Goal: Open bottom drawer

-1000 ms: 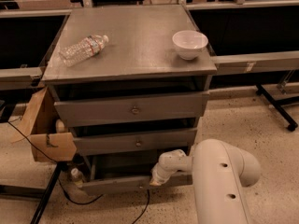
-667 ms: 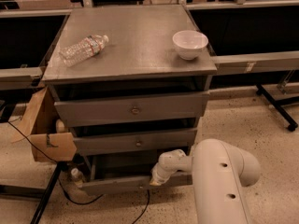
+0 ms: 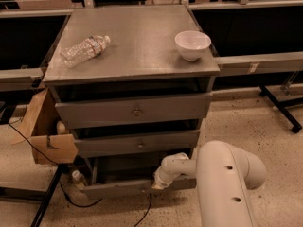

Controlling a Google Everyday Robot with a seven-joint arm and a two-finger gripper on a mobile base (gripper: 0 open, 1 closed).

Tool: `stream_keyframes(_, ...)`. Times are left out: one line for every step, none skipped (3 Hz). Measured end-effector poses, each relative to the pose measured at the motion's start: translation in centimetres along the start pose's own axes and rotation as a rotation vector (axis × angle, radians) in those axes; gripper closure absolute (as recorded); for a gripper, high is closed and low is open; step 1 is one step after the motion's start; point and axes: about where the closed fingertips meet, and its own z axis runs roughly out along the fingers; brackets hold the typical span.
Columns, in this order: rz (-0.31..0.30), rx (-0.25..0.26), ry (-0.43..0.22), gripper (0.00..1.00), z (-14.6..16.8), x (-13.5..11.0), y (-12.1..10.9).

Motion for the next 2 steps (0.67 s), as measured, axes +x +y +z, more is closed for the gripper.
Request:
stream_keyframes(0.004,-0.004,-0.001,1.00,-0.04,0.11,0.40)
stream_keyframes(0.004,-0.004,-0.001,1.00,-0.07,0.10,0.30)
